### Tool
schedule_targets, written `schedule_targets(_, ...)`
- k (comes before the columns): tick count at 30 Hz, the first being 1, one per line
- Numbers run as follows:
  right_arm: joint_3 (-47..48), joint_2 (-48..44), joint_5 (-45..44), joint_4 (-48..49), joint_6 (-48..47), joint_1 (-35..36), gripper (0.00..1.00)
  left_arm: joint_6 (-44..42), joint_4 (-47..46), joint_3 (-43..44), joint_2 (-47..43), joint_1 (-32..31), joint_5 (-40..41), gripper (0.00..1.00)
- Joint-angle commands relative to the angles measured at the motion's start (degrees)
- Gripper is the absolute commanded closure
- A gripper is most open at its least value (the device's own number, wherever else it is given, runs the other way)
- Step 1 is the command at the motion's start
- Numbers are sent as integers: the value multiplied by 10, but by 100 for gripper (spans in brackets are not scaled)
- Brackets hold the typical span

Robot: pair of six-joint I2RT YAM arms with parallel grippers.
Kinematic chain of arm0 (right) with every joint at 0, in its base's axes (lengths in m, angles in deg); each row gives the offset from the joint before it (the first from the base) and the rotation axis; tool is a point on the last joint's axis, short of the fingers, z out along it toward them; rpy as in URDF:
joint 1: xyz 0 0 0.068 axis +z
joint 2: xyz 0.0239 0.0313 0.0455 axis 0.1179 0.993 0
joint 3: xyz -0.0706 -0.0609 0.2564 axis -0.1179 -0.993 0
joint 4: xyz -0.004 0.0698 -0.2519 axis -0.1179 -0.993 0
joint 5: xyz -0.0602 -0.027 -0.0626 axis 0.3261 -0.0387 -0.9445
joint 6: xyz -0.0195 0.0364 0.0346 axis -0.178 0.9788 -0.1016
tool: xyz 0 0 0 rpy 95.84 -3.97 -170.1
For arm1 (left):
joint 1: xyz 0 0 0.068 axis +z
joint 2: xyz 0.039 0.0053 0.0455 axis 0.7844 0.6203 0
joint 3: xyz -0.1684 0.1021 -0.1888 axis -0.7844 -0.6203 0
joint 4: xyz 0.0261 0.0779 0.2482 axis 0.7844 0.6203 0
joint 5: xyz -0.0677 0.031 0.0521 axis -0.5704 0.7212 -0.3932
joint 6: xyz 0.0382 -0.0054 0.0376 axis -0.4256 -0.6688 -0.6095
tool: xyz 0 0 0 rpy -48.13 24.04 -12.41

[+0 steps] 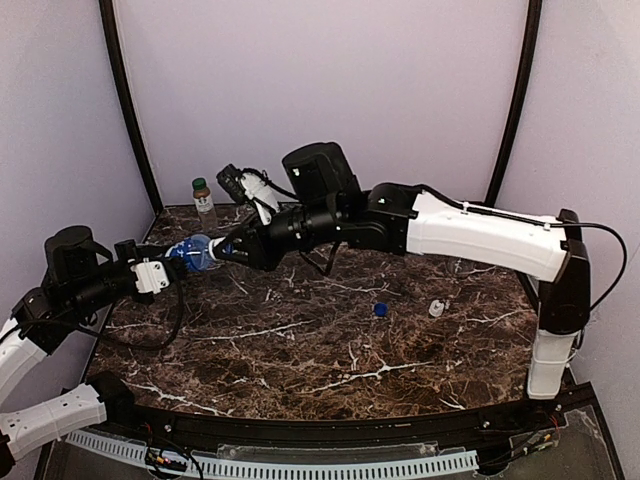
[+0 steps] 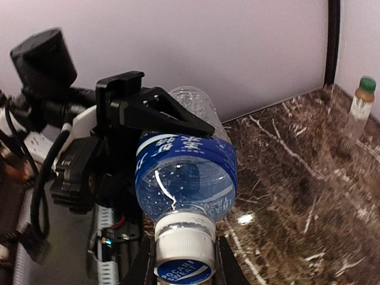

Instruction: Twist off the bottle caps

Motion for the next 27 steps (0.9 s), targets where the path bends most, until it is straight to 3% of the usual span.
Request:
schedule_targets(1,-97,-87,-72,17,-377,83,100,-11,179,29,7,-3,-106,92)
schedule_targets(6,-245,-156,-247,102,-713,150,100,-43,295,45,21,-3,-149,94)
schedule_targets(9,-332,-185,-326,204,-932,172,100,-63,342,46,27,-3,-158,95)
schedule_targets(12,-389,-199,-381,324,-1048,180,100,-68,351,42,26,-3,-161,95)
schedule_targets(14,-374,-198,-404,333,-992,176,100,-42,324,38,22,-3,-157,95)
schedule_targets(16,-302,-180,-434,267,-845,157,100,9,277,31,17,-3,-145,95)
schedule_targets(19,-195,-139,-456,99,-547,79,100,93,206,24,13,-3,-123,95)
schedule_targets(22,-89,-76,-406,-136,-285,-8,100,221,125,25,7,-2,-103,94)
schedule_targets(27,2,40,-315,-340,-68,-89,100,400,54,34,0,13,-81,92)
